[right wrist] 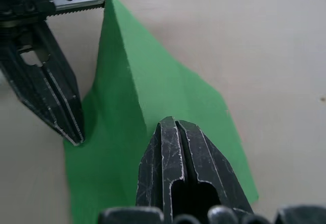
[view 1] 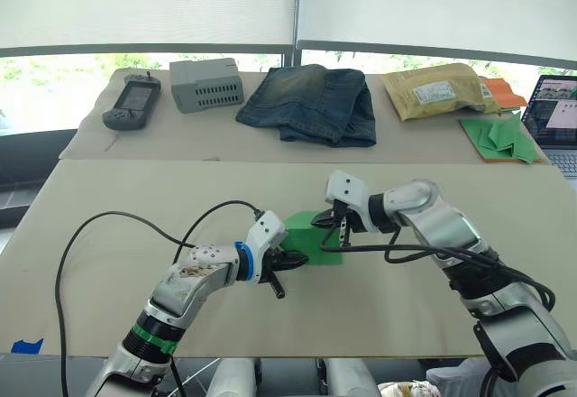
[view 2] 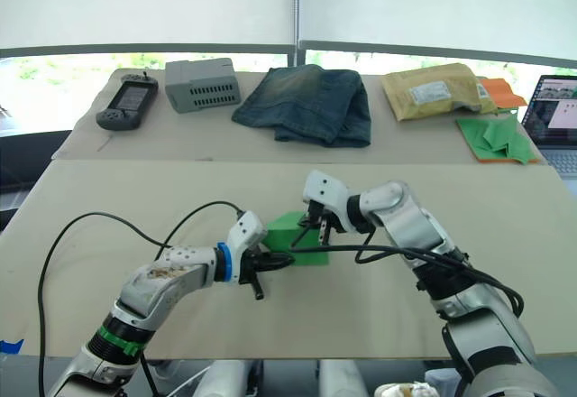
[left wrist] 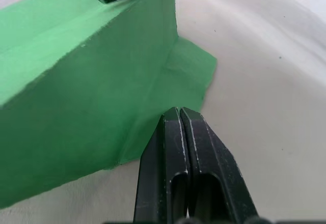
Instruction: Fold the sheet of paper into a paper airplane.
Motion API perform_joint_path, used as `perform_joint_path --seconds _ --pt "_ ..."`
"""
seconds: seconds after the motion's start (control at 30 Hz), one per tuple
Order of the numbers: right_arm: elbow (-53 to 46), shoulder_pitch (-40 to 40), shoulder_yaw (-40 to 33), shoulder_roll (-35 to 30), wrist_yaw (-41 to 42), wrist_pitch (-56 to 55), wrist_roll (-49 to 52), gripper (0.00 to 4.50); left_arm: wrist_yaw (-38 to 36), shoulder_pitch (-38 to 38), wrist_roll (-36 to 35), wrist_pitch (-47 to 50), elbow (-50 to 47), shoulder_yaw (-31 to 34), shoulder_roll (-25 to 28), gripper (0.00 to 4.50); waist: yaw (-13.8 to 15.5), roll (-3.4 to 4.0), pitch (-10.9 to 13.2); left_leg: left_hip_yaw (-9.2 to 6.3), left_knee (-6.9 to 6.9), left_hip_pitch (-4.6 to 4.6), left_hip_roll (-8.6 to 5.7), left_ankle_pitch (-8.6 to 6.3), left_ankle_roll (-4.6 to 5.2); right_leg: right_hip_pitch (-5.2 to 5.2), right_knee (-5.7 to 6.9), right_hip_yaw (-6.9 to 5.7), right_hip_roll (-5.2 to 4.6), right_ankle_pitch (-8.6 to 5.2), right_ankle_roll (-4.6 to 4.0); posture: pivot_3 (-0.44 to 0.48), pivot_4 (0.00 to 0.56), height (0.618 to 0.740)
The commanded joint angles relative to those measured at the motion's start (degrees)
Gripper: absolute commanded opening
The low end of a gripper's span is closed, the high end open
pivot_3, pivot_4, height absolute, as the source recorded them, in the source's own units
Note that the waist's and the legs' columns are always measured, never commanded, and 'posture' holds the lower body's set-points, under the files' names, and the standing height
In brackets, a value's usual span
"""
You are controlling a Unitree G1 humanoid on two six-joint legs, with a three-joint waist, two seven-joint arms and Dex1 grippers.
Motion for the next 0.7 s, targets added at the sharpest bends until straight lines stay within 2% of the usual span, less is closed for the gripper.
perform_joint_path --seconds 0.03,0.2,0.4,0.5,0.7 --pt "-5.07 1.16 -1.37 -1.00 2.09 3.26 2.54 0.00 1.18 0.13 0.81 0.91 -0.27 -0.39 -0.16 0.07 0.06 0.00 0.00 -0.01 0.00 0.00 0.00 0.00 0.00 0.01 0.00 0.00 0.00 0.00 0.00 0.000 0.150 0.728" --pt "-7.21 2.27 -1.18 -1.22 2.32 5.56 3.09 0.00 1.64 0.19 0.48 1.40 -0.30 -0.23 -0.58 0.07 0.10 0.00 0.00 -0.03 0.01 0.01 -0.01 0.00 0.00 0.02 0.00 -0.01 0.00 -0.03 0.05 0.000 0.150 0.728" --pt "-8.47 4.44 -0.15 -1.75 2.24 6.65 3.05 0.00 2.97 0.35 -5.05 8.40 -4.37 4.37 -1.77 0.07 0.12 0.00 0.00 -0.05 0.01 0.00 -0.01 0.00 0.00 0.02 0.00 -0.02 0.00 -0.15 0.25 0.000 0.150 0.728" --pt "-8.39 5.24 0.04 -1.59 2.00 6.39 2.77 0.00 2.29 0.65 -10.54 16.14 -9.63 8.93 1.46 0.07 -0.13 0.00 0.00 -0.11 0.00 -0.04 0.01 0.00 0.00 -0.05 0.01 -0.01 0.00 -0.16 0.26 0.000 0.150 0.728" --pt "-9.16 7.04 0.21 -1.92 1.94 5.97 2.85 0.00 -0.76 -0.10 -21.05 27.02 -13.56 19.64 9.69 0.07 -1.00 -0.01 0.01 -0.19 -0.03 -0.01 0.10 0.00 0.00 -0.08 0.04 -0.02 0.08 -0.24 0.36 0.000 0.150 0.728"
